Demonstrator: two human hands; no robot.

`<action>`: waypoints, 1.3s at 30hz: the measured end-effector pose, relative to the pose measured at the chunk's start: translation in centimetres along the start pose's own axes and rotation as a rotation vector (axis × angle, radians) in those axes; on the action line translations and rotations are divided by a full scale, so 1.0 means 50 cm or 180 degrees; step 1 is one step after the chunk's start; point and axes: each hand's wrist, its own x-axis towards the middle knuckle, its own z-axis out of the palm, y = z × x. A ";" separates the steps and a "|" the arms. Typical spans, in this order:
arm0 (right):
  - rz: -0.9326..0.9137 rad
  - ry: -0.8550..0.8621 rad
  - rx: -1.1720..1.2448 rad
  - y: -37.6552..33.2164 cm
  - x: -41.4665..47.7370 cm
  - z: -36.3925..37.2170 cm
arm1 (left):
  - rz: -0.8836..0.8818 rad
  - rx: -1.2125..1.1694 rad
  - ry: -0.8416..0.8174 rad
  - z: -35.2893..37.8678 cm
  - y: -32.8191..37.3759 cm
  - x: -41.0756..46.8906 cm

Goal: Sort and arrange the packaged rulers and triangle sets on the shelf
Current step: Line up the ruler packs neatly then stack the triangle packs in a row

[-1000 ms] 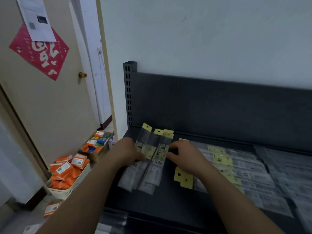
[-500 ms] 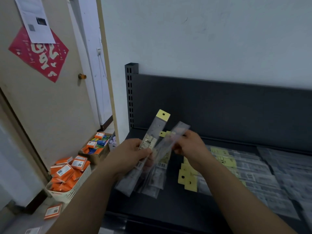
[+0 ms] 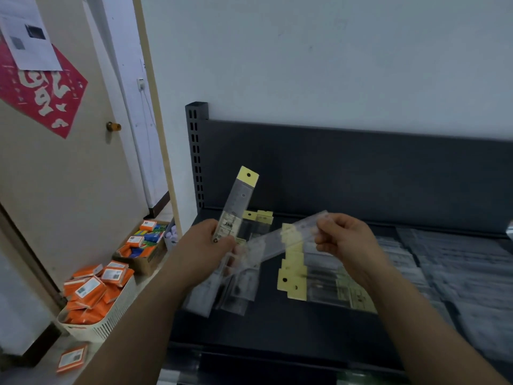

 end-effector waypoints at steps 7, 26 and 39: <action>-0.0185 0.0506 0.0409 0.018 -0.061 -0.124 | -0.0192 -0.0850 -0.0212 0.091 0.033 -0.024; -0.0041 0.0874 -0.1486 0.027 -0.237 -0.705 | 0.0282 -0.0062 -0.1001 0.552 0.225 -0.160; -0.0123 0.0497 -0.2929 0.073 -0.250 -0.797 | 0.0140 0.0586 -0.0690 0.660 0.245 -0.185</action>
